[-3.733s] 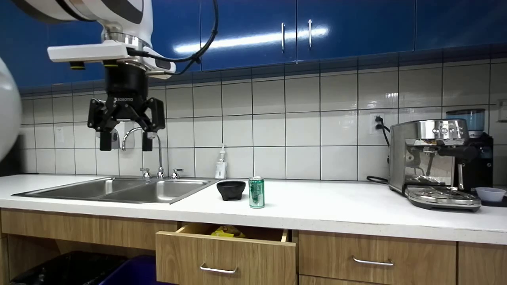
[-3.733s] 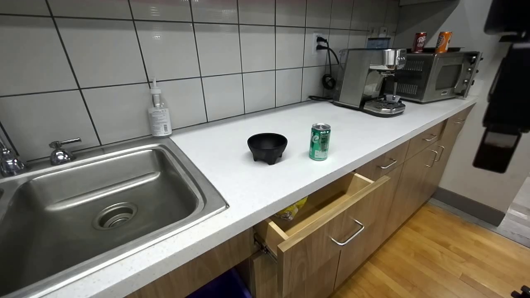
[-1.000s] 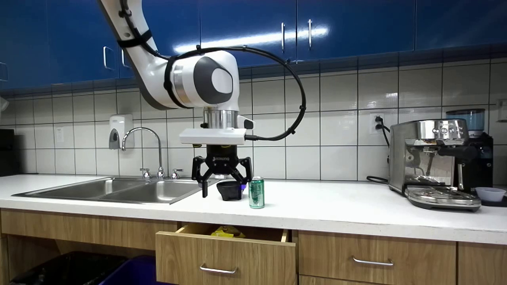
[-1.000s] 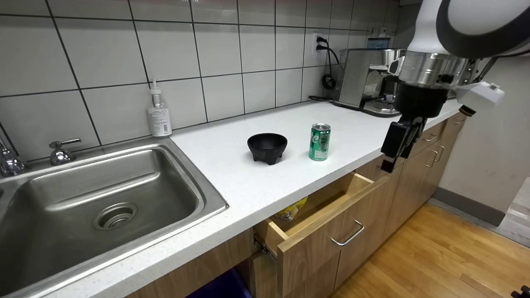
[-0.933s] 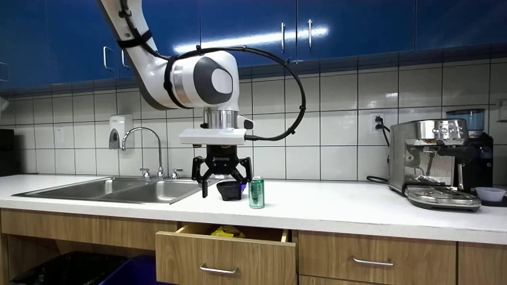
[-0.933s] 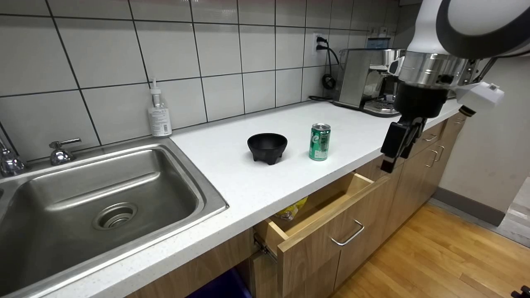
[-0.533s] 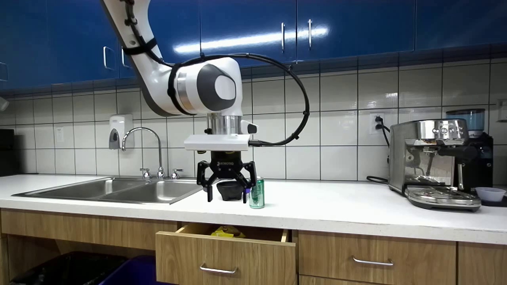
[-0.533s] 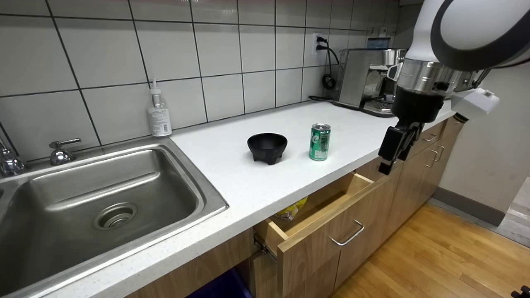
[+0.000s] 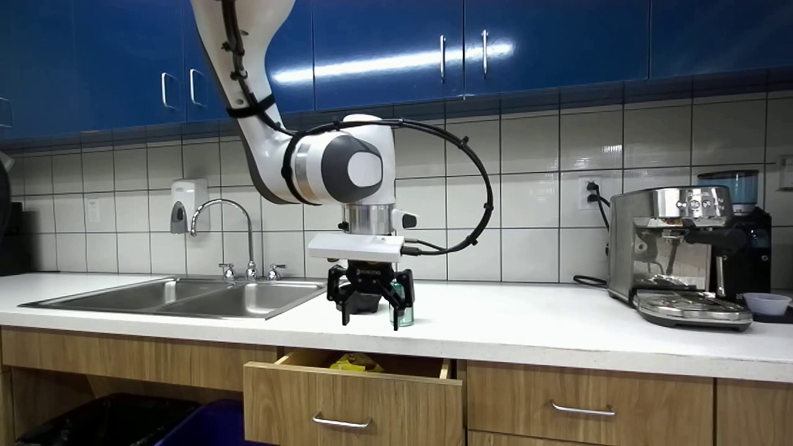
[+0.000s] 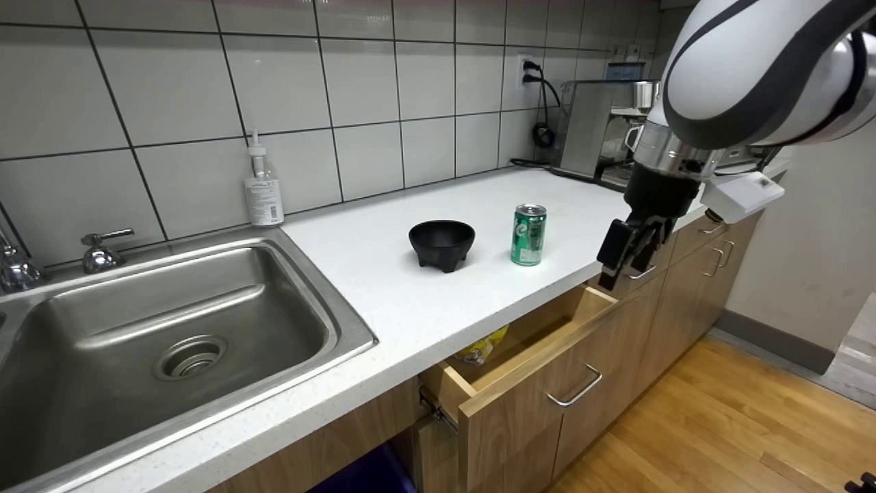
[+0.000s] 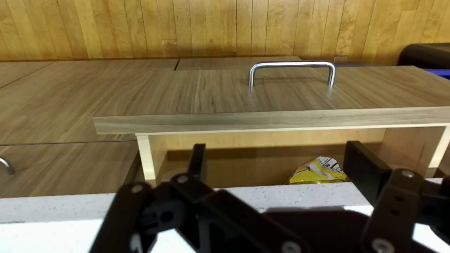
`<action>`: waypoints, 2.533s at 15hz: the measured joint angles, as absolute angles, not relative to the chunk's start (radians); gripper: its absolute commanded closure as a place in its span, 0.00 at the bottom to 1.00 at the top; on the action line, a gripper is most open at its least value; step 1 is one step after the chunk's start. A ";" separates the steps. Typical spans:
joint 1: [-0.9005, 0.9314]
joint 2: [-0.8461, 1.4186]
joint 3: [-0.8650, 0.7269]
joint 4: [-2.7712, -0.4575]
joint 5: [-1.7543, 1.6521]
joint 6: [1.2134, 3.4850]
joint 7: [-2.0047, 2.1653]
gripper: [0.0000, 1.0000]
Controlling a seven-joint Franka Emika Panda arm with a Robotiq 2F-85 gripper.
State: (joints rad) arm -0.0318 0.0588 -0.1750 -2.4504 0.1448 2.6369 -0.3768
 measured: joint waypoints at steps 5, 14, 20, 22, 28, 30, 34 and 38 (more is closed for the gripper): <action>-0.067 0.152 -0.140 -2.388 0.202 2.674 -0.414 0.00; -0.093 0.256 -0.084 -2.349 0.156 2.749 -0.415 0.00; -0.132 0.295 -0.041 -2.338 0.156 2.793 -0.421 0.00; -0.148 0.307 -0.023 -2.330 0.156 2.811 -0.422 0.00; -0.179 0.361 0.019 -2.299 0.155 2.863 -0.424 0.00; -0.186 0.385 0.029 -2.285 0.151 2.872 -0.424 0.00; -0.197 0.433 0.036 -2.248 0.124 2.881 -0.424 0.00; -0.202 0.472 0.036 -2.216 0.087 2.882 -0.424 0.00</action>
State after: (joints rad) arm -0.2024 0.4721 0.0361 -2.2163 0.0873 2.8818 -0.4241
